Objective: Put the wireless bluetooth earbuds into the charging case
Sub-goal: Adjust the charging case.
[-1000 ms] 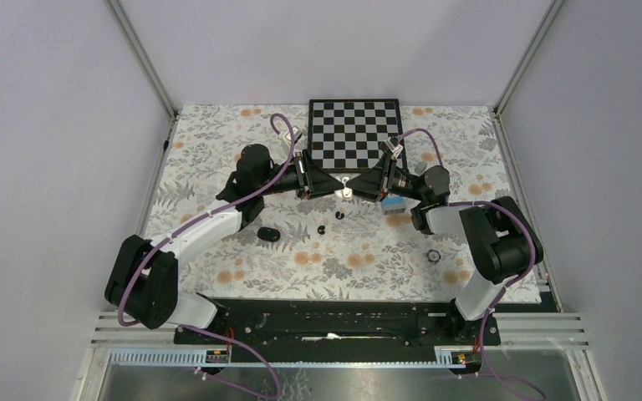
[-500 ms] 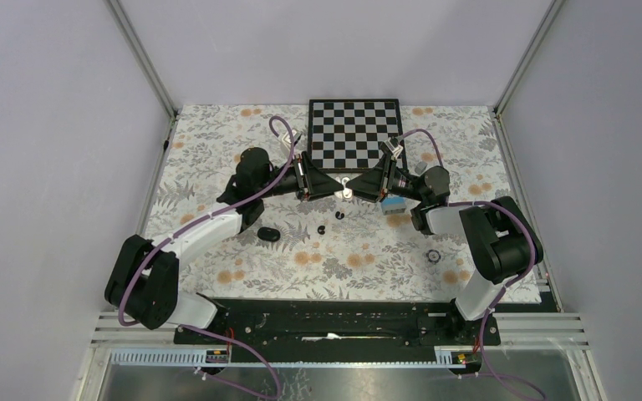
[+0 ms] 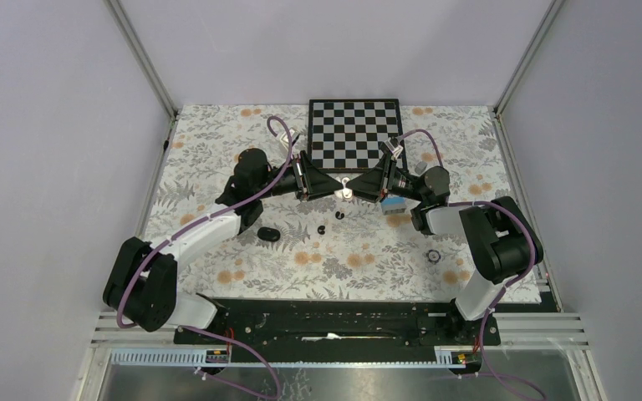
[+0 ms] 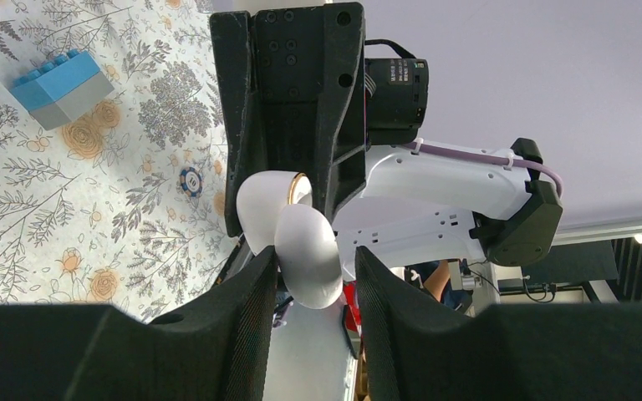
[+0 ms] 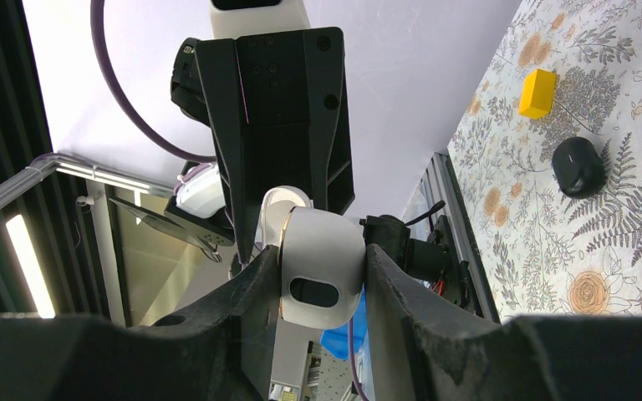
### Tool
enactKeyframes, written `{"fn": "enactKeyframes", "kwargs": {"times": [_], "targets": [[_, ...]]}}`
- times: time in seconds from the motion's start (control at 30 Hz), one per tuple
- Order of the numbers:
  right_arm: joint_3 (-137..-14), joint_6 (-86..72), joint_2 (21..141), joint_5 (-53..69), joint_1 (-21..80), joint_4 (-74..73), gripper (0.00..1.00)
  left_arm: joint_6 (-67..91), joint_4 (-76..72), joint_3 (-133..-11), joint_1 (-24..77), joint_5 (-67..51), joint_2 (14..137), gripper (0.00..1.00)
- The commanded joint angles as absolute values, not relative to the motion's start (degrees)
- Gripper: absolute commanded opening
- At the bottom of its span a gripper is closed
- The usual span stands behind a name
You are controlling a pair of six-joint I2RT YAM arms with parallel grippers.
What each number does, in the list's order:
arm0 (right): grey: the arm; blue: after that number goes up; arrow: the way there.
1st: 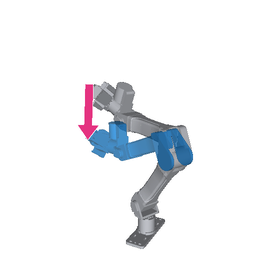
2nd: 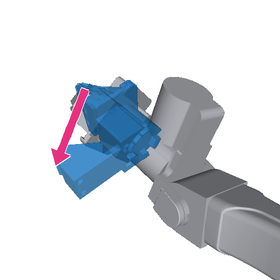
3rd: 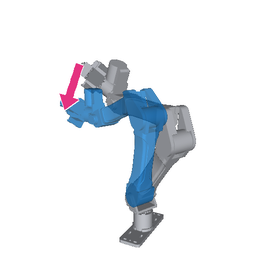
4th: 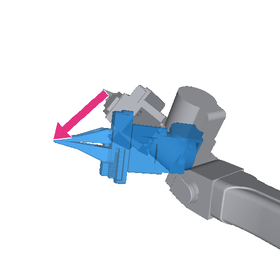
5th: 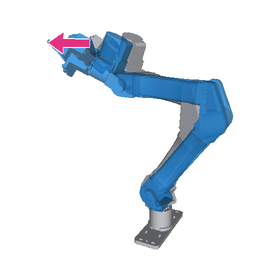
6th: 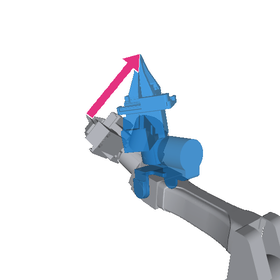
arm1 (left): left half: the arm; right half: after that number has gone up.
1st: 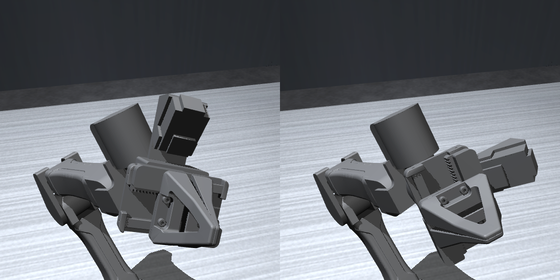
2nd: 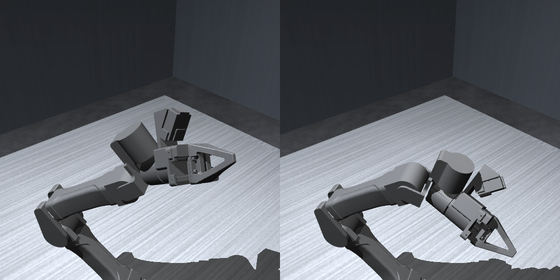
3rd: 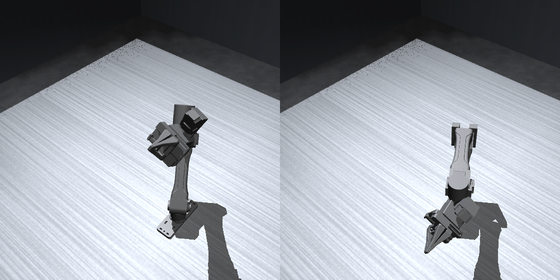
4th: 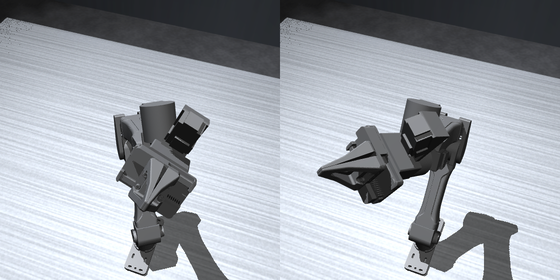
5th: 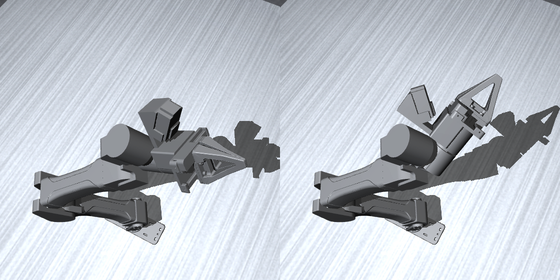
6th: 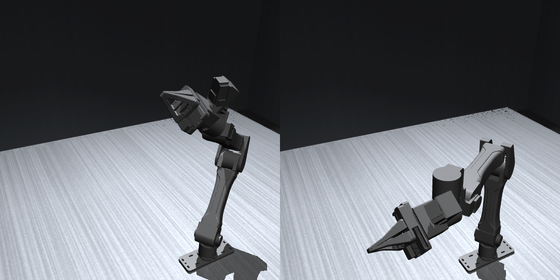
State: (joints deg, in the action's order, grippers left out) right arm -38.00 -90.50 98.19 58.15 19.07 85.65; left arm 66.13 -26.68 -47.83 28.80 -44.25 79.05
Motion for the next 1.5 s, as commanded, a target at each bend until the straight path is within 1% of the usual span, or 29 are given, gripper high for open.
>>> {"fn": "enactKeyframes", "kwargs": {"times": [0.0, 0.13, 0.23, 0.4, 0.5, 0.63, 0.77, 0.83, 0.9, 0.93, 0.97, 1.03, 1.07, 1.17, 1.47], "targets": [[-38.4, -90.4, 96.6, 59.0, 19.1, 95.8, 0.0, 66.1, -29.8, -47.5, 28.9, -43.1, 76.8, 0.4], [-38.3, -90.4, 96.7, 59.0, 19.1, 95.8, 0.0, 66.1, -29.8, -47.5, 28.9, -43.0, 76.7, 0.35], [-38.2, -90.3, 96.5, 58.9, 19.1, 95.8, 0.0, 65.9, -29.4, -47.4, 28.9, -43.0, 76.8, 0.35], [-38.2, -90.3, 96.3, 59.0, 19.1, 95.8, 0.0, 65.1, -27.9, -48.0, 28.9, -43.1, 77.1, 0.41], [-38.2, -90.3, 96.2, 59.0, 19.1, 95.8, 0.0, 65.0, -27.9, -47.9, 28.9, -43.2, 77.5, 0.41], [-38.1, -90.3, 96.3, 59.0, 19.1, 95.9, 0.0, 65.2, -28.2, -47.7, 28.9, -43.1, 77.2, 0.34], [-38.2, -90.3, 96.5, 59.0, 19.1, 95.8, 0.0, 65.2, -28.1, -47.7, 28.9, -42.7, 77.1, 0.3], [-38.2, -90.3, 96.7, 59.0, 19.1, 95.8, 0.0, 65.2, -28.0, -47.7, 28.9, -42.7, 77.2, 0.26], [-38.2, -90.3, 96.6, 59.1, 19.1, 95.8, 0.0, 65.1, -27.8, -47.7, 28.9, -42.6, 77.2, 0.25], [-38.2, -90.3, 96.6, 59.1, 19.1, 95.8, 0.0, 65.1, -27.7, -47.7, 28.9, -42.6, 77.3, 0.25], [-38.2, -90.3, 96.6, 59.1, 19.1, 95.8, 0.0, 65.1, -27.7, -47.7, 28.9, -42.6, 77.3, 0.27], [-38.2, -90.3, 96.6, 59.1, 19.1, 95.9, 0.0, 65.1, -27.6, -47.9, 28.9, -42.9, 77.5, 0.35], [-38.2, -90.3, 96.5, 59.1, 19.1, 95.8, 0.0, 65.0, -27.6, -47.9, 28.9, -42.9, 77.5, 0.37], [-38.2, -90.3, 96.7, 59.1, 19.1, 95.9, 0.0, 65.0, -27.7, -47.9, 28.9, -42.8, 77.5, 0.38], [-37.9, -90.2, 96.6, 59.1, 19.1, 95.9, 0.0, 65.2, -27.7, -47.9, 28.9, -42.5, 77.5, 0.26]]}}
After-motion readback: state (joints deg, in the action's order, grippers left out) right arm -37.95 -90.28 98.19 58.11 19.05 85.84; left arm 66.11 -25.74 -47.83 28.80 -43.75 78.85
